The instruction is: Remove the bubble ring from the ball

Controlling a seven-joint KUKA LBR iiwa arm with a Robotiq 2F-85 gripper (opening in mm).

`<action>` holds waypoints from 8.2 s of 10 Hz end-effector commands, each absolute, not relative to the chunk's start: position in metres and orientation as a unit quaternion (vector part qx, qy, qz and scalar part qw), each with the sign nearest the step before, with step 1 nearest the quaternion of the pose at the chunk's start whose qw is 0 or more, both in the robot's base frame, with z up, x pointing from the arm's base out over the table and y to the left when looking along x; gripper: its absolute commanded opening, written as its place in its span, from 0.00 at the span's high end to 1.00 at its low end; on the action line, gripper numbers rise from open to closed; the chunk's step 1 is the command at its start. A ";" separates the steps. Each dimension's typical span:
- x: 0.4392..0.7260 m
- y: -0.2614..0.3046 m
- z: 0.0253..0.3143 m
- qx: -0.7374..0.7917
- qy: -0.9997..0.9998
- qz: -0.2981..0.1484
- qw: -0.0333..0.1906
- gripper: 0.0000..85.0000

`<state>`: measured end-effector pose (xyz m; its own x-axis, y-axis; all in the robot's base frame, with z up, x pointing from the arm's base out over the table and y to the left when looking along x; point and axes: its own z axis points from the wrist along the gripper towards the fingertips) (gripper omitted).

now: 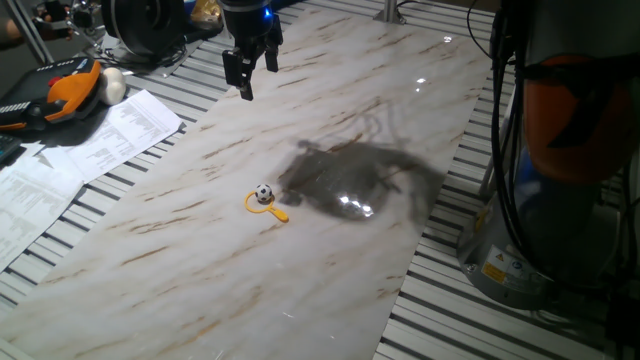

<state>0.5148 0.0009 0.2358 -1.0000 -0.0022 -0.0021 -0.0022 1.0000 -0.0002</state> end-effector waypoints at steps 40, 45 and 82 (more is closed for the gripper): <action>0.442 0.089 0.255 0.208 0.978 0.003 0.033 0.80; 0.442 0.099 0.224 0.211 0.977 0.001 0.042 0.80; 0.456 0.112 0.045 0.216 0.975 0.013 0.046 0.40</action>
<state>0.4563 0.1113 0.0447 -0.9031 0.4209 -0.0848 0.4183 0.9071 0.0474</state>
